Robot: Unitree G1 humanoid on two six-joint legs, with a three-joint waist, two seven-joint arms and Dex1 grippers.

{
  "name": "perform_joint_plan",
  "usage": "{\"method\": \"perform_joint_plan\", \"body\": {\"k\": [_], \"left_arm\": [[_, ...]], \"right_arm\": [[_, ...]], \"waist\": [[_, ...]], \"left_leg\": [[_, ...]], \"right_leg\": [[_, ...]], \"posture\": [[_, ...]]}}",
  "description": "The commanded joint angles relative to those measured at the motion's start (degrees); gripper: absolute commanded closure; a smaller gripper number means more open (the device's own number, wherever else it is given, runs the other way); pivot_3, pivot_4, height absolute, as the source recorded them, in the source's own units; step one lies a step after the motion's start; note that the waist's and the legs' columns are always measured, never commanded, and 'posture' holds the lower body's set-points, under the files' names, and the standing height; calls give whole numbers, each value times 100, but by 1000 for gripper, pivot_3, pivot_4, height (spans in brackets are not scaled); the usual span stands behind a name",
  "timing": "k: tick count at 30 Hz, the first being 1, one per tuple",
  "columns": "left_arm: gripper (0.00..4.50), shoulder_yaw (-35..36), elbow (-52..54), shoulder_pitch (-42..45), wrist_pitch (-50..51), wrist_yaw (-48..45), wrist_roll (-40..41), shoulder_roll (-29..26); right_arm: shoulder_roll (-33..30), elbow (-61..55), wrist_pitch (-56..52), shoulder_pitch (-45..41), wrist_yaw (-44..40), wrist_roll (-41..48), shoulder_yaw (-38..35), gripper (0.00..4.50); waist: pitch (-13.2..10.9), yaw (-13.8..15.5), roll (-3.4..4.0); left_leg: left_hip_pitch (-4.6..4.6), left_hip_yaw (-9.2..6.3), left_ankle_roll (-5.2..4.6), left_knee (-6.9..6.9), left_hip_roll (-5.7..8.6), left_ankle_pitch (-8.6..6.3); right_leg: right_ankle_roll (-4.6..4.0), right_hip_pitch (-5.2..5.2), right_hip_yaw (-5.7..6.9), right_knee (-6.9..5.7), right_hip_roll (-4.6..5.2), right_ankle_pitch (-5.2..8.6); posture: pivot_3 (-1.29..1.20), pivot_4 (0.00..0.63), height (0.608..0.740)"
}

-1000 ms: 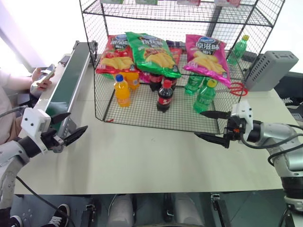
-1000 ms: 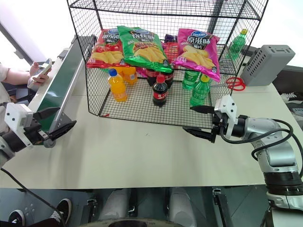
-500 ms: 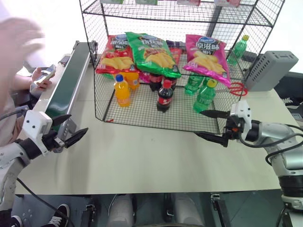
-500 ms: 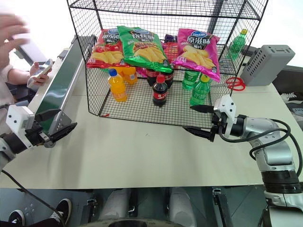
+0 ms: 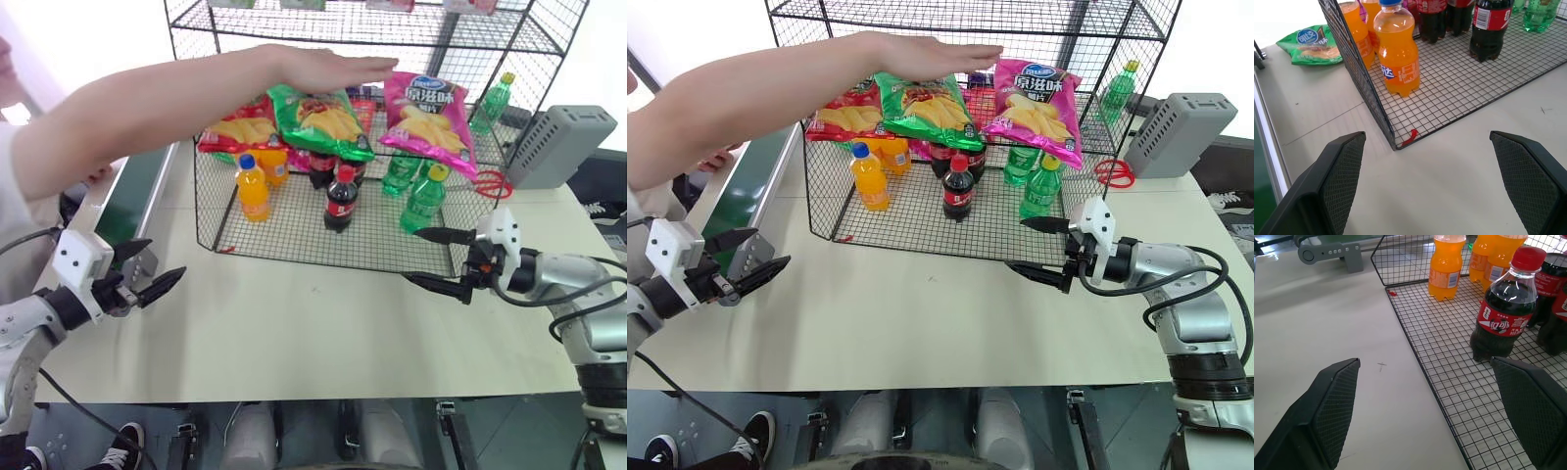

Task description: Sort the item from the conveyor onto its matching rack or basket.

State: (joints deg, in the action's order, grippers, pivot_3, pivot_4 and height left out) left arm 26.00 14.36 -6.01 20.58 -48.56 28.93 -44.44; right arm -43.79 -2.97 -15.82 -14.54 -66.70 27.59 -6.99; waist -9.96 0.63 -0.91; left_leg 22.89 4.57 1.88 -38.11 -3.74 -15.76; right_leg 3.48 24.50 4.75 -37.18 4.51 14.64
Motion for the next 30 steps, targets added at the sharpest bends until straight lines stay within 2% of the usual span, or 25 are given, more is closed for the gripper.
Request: {"method": "perform_joint_plan", "body": {"k": [1, 30], "left_arm": [[167, 107, 28, 43, -104, -28, -5, -56], [167, 99, 90, 17, -90, -39, -4, -40]], "right_arm": [[17, -42, 61, -113, 2, 44, -67, 61], [55, -64, 39, -175, 23, 22, -34, 61]], "waist": [[0, 0, 0], [0, -1, 0]], "left_leg": [[0, 0, 0, 0, 0, 0], [0, 0, 0, 0, 0, 0]], "right_leg": [[0, 0, 0, 0, 0, 0], [0, 0, 0, 0, 0, 0]], "posture": [[0, 150, 740], [0, 150, 740]]}}
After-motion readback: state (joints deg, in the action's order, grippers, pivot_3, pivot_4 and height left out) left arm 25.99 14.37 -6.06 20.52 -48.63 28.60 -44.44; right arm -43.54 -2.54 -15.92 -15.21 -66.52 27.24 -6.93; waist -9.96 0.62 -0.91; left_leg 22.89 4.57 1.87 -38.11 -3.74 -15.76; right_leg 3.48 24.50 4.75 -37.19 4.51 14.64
